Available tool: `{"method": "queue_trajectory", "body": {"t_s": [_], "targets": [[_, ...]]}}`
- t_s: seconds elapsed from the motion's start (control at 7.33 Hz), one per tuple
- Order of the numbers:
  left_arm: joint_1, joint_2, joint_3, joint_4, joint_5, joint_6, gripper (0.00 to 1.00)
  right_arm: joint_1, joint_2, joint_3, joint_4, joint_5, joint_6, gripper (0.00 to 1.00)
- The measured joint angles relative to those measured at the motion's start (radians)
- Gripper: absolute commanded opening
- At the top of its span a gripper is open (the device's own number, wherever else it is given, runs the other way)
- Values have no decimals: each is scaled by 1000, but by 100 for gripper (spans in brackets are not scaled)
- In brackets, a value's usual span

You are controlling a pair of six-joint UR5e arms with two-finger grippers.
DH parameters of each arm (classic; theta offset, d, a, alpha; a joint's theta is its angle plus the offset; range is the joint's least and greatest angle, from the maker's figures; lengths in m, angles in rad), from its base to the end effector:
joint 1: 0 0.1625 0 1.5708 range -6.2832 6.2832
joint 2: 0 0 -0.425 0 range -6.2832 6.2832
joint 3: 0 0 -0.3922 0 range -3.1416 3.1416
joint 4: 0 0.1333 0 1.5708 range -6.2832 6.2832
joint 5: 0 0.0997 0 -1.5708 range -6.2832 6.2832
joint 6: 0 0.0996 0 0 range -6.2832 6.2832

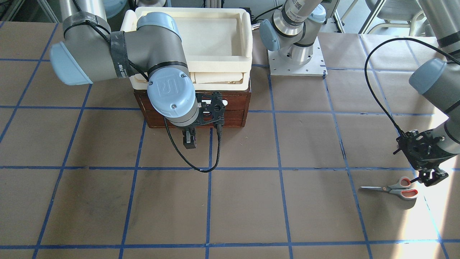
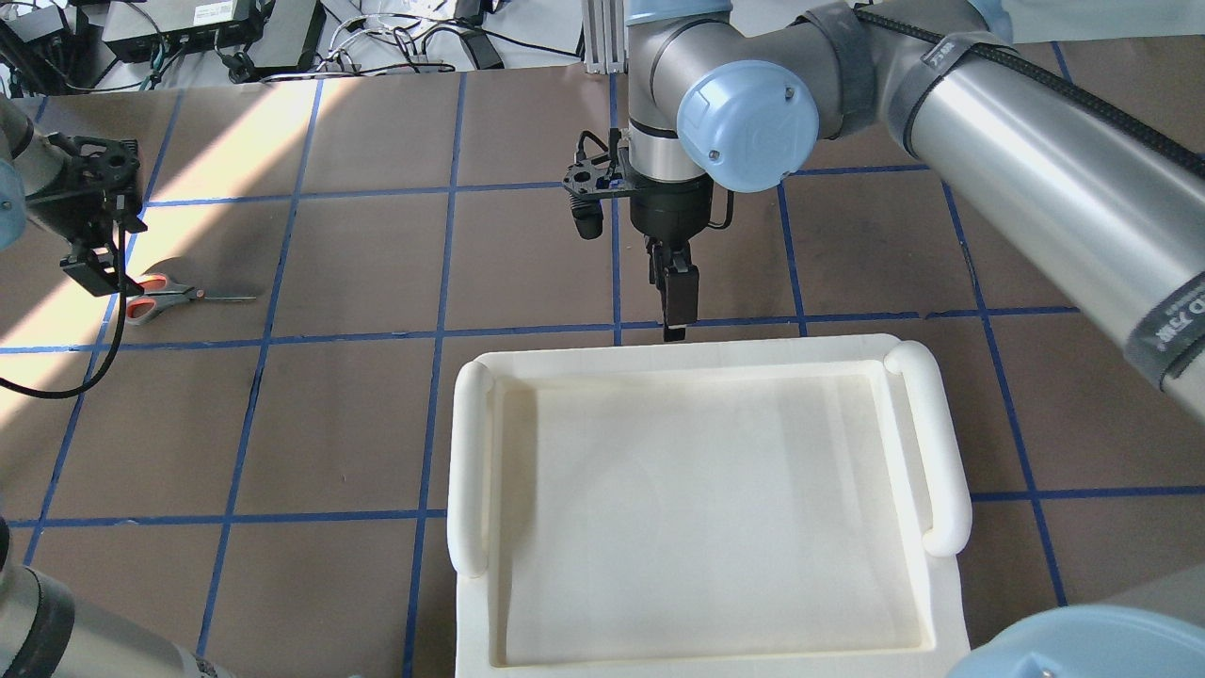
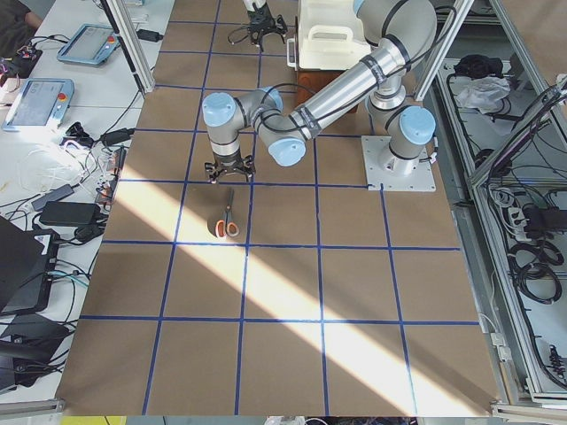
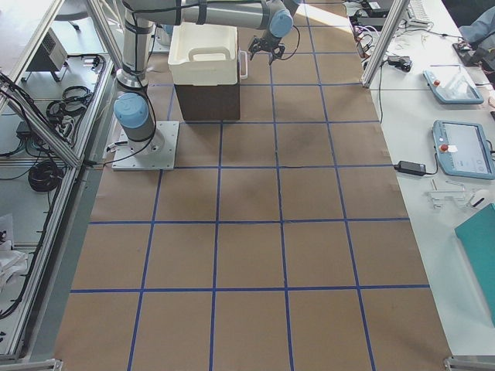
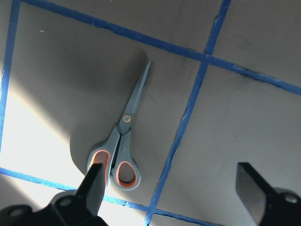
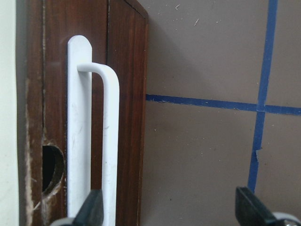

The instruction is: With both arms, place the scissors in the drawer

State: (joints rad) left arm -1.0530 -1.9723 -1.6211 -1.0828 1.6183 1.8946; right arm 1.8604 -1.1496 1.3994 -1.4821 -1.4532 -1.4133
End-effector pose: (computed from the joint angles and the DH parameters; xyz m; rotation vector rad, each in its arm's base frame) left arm 0.1962 -0.6043 0.2867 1.9624 2.3875 0.0487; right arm 0.3146 -0.5480 0.3270 -2.1214 1.8962 0.3222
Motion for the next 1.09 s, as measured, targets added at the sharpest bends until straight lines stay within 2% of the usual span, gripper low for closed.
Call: {"method": "queue_trajectory", "body": {"t_s": [0.41,0.68,1.09], "targets": [[22,-118,1,119,-2,179,100,0,100,-127,112,14,-16,97],[28,-173,1,162,-6,230,100,4,113,-128,180,25,-14,97],[45,-219,8,172,-11,249,100,26,103,-75,176,18,0,97]]}}
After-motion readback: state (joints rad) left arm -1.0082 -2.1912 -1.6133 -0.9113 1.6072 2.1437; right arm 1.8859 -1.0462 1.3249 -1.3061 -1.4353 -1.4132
